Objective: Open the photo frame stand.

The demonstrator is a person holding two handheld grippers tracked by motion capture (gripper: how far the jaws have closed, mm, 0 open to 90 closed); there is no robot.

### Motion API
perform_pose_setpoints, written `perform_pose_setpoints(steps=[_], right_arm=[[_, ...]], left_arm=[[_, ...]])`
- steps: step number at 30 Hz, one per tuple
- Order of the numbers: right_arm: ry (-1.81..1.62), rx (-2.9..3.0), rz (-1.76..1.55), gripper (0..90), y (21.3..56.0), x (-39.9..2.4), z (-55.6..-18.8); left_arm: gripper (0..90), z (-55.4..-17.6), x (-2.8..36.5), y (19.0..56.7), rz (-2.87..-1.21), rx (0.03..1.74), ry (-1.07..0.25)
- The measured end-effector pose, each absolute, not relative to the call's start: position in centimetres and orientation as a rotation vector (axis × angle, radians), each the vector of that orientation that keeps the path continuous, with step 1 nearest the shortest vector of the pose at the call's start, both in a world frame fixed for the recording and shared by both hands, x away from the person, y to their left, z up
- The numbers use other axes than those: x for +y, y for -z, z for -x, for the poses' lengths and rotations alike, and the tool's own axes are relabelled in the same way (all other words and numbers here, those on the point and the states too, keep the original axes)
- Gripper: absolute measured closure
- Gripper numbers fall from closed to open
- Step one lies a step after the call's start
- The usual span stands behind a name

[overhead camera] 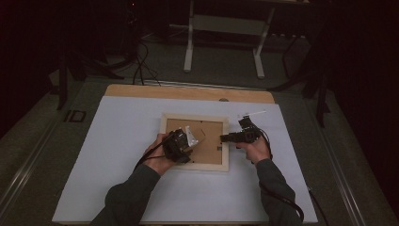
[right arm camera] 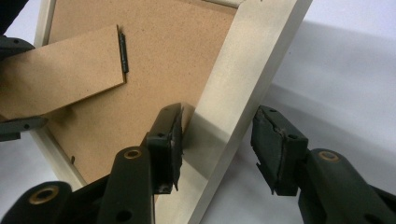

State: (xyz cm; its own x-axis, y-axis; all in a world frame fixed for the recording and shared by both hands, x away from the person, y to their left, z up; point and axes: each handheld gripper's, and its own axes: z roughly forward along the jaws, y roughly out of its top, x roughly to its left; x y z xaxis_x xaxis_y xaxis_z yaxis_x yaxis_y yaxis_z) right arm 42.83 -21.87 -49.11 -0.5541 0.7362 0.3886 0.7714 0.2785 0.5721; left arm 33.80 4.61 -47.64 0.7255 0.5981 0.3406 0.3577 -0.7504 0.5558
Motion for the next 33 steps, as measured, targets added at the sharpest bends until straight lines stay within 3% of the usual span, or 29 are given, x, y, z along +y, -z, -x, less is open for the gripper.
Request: perform_pose_setpoints(steps=[11, 17, 21, 22, 27, 33], right_arm=[[1.193, -2.443, 1.488, 54.7, 49.3, -21.9, -42.5], [1.202, -2.451, 1.486, 54.7, 49.1, -21.9, -42.3], [1.206, -2.453, 1.487, 54.7, 49.1, -21.9, -42.3], [1.207, -2.454, 1.486, 54.7, 49.1, -21.9, -42.2], [1.232, -2.467, 1.475, 55.2, 48.9, -21.8, -42.0], [1.249, -2.485, 1.466, 55.9, 48.6, -21.6, -41.9]], left_arm=[[34.5, -34.4, 5.3, 47.7, -2.459, 0.758, -0.602], [32.4, -35.3, 6.4, 47.5, -2.414, 0.855, -0.392], [32.3, -35.5, 6.7, 47.5, -2.402, 0.877, -0.35], [32.3, -35.7, 6.9, 47.4, -2.394, 0.909, -0.274], [40.3, -36.0, 7.2, 47.4, -2.414, 0.956, -0.234], [41.5, -35.5, 6.9, 47.2, -2.441, 0.938, -0.282]])
